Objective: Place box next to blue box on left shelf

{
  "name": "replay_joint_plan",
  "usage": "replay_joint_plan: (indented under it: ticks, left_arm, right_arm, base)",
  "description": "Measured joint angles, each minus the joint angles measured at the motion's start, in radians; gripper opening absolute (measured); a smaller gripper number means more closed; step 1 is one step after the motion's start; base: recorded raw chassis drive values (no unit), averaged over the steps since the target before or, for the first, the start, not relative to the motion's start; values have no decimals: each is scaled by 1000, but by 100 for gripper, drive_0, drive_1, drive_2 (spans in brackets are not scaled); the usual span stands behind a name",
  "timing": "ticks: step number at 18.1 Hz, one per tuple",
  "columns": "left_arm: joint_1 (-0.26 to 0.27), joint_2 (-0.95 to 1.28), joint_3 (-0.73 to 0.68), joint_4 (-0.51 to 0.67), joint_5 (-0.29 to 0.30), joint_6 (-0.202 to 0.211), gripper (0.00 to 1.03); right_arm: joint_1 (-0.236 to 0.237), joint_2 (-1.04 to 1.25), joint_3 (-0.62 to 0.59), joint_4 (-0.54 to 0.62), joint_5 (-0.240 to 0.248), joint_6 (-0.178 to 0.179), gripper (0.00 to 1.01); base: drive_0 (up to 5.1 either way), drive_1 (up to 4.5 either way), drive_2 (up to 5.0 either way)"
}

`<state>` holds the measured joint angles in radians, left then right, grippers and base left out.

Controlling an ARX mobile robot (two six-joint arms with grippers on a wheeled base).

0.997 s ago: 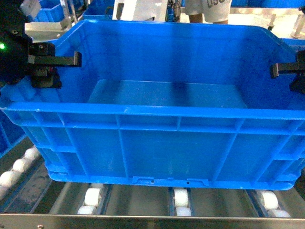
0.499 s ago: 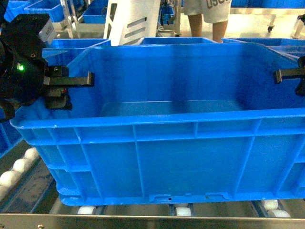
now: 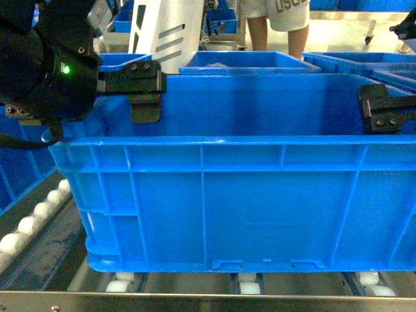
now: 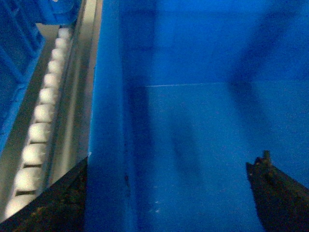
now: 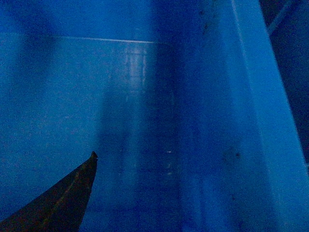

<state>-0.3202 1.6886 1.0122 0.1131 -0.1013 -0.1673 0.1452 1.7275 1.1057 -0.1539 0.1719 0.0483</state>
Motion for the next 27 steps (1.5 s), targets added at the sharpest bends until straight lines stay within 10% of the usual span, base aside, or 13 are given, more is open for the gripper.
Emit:
replay_joint_plan:
  ticks: [14,17,19,23,27]
  left_arm:
    - [2,0,-8,13,8,-36,98]
    - [4,-36,-267,607,-175,91,74]
    - [77,-181,-470,861,-152,139,48]
    - [158,-376,-721,879,-62,149,1]
    - [222,-594,-865,811,2,150,1]
  right_arm:
    - [6,0,-2,-2,-9,-5,98]
    - [-15,-32,-316,754,-32,-26,74]
    - [-34,-159,-560,1125,-59,-37,48]
    - [-76,-355,-799,1199,-99,-45,0]
    - [-151,-509,-966,1213,-166,-45,1]
  base:
    - [0,0,0]
    - [0,0,0]
    - [0,0,0]
    - [0,0,0]
    - [0,0,0]
